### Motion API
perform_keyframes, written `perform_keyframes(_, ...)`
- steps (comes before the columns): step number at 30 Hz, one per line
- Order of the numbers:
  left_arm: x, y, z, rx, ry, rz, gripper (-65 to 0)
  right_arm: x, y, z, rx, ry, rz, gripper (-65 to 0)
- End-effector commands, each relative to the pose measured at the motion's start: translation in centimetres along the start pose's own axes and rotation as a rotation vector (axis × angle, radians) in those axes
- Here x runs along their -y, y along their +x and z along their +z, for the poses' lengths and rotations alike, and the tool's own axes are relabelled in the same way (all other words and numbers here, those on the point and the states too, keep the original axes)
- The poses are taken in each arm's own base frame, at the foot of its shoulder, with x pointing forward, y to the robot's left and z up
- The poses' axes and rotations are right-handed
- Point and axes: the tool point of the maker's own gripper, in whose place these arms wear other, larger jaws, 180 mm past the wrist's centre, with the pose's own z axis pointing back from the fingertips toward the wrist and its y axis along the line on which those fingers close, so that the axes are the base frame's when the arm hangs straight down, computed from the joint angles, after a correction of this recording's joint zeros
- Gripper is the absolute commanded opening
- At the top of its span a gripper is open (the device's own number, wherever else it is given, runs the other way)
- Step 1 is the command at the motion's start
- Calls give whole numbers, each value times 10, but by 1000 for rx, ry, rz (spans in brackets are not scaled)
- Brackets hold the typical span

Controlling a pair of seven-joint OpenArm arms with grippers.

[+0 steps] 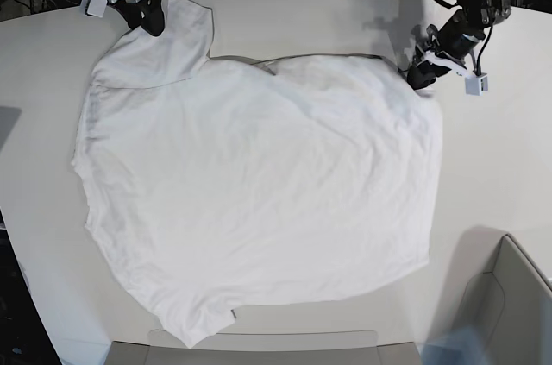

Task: Fold the T-shirt properly
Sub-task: 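Lift both held corners and pull the shirt toward the robot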

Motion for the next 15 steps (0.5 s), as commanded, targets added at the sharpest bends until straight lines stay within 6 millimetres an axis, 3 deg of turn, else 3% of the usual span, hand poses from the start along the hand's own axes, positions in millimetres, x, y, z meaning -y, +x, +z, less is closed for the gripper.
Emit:
perform_keyframes(1,3,10,-1,17,-16,-9,-514,9,-13,6,-68,-39,11,-397)
perform_keyframes(4,-2,6,-4,-7,-5,5,-514,9,-13,6,-68,-39,11,-397)
perform_keyframes(8,6,-7,-16,-65,-3,-74,-517,9,-13,6,-69,-40,11,-397)
perform_keyframes(11,10,-11,-19,-73,-6,-95,-567,9,-13,6,-69,-39,10,-403)
perform_keyframes(13,10,-10,-19,-72,-5,-95,-650,8,-13,7,-69,-37,11,-463)
perform_keyframes(15,9,-11,-19,-73,-3,-95,-650,10,-11,6,-66,-39,14,-561)
